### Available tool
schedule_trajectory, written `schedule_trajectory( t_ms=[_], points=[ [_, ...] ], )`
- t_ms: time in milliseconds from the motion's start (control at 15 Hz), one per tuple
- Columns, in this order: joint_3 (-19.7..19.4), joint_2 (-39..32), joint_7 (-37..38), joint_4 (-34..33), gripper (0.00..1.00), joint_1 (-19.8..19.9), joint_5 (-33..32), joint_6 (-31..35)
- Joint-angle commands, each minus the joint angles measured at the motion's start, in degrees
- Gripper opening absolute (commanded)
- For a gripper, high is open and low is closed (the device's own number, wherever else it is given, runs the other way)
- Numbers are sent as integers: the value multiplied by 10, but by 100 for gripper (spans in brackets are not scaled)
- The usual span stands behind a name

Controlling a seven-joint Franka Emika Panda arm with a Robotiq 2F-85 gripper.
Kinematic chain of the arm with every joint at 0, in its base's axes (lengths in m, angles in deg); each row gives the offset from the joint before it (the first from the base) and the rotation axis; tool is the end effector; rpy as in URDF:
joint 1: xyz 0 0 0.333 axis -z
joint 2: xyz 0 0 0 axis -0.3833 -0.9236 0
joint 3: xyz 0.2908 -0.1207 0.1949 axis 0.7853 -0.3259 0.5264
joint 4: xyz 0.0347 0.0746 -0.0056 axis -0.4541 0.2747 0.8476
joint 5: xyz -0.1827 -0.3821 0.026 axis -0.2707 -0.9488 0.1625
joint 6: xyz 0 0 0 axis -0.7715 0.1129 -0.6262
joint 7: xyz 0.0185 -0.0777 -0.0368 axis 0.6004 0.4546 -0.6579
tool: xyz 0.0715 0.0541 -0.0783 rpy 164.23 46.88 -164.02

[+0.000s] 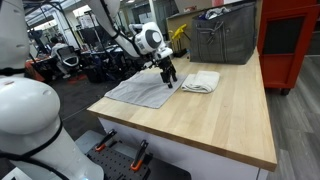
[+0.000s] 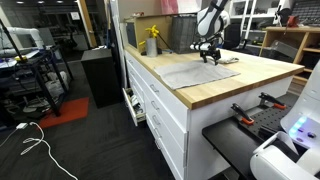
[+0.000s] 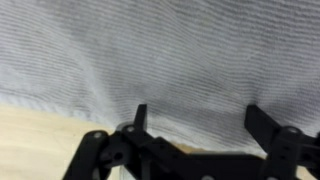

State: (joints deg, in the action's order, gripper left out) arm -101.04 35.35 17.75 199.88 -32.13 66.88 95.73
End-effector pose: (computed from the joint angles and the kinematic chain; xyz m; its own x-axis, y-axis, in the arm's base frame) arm 0.6170 -0.0630 0.2447 0.1483 -0.9565 0.2512 -0.9885 -0.1361 0.0651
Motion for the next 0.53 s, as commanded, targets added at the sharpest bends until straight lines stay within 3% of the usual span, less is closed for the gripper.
schedule_trajectory(
  t_ms=[0, 200, 467],
  points=[
    [-16, 123, 65, 76, 100, -12, -69, -34],
    [16, 211, 66, 114, 100, 14, -99, -76],
    [75, 304, 4, 152, 100, 54, -110, -78]
  ],
)
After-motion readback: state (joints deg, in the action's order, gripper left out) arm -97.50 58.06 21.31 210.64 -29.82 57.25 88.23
